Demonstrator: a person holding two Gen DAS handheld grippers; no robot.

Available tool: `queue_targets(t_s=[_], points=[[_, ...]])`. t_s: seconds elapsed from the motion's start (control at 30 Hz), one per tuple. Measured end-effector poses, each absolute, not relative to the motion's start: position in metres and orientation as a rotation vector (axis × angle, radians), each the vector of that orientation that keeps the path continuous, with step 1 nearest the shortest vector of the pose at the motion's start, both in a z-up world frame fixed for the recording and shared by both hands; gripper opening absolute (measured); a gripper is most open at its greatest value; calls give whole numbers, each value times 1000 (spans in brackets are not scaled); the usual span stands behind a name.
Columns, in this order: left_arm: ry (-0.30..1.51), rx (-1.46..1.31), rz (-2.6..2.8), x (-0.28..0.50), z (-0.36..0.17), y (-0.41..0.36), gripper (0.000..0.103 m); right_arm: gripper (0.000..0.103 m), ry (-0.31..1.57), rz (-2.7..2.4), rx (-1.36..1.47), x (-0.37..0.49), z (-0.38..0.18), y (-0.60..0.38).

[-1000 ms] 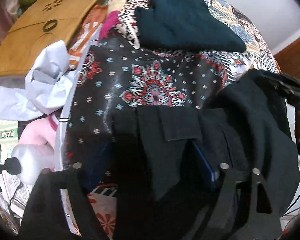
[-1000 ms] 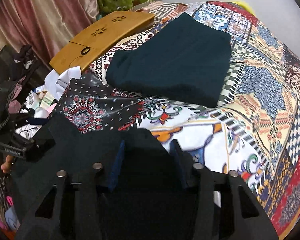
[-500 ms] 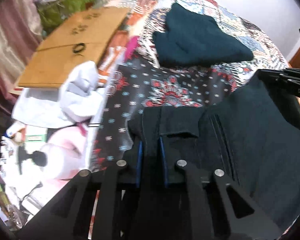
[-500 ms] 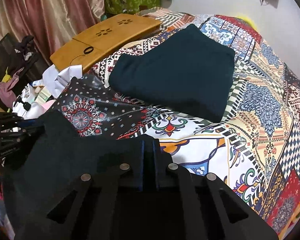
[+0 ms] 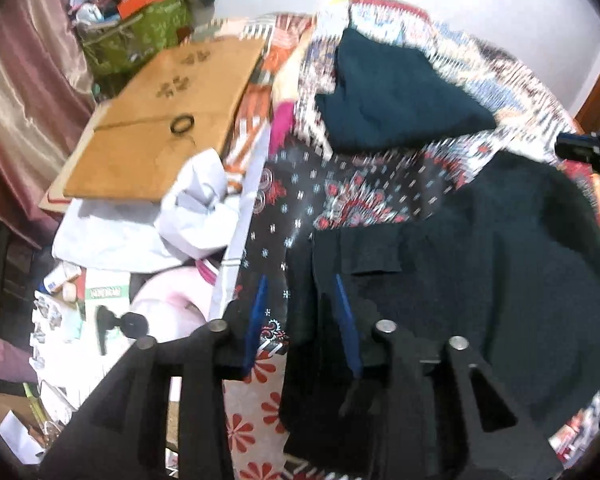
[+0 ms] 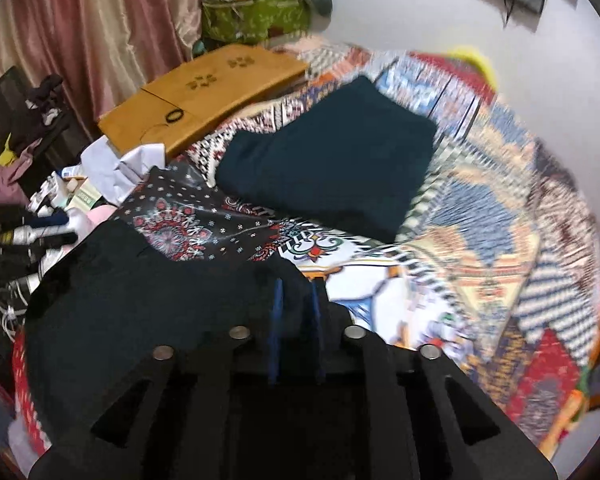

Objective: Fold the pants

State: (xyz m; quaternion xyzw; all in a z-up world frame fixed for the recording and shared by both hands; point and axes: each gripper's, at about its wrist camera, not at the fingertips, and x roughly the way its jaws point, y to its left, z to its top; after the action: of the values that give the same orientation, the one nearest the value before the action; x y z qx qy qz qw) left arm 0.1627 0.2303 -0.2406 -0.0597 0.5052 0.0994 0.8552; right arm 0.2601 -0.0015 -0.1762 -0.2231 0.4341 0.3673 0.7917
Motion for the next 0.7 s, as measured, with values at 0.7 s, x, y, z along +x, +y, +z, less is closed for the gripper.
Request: queue_targets(t_s=[0.7], points=[[1069, -22, 92, 59, -252, 178, 72, 47, 906, 909, -462, 106, -176, -44]])
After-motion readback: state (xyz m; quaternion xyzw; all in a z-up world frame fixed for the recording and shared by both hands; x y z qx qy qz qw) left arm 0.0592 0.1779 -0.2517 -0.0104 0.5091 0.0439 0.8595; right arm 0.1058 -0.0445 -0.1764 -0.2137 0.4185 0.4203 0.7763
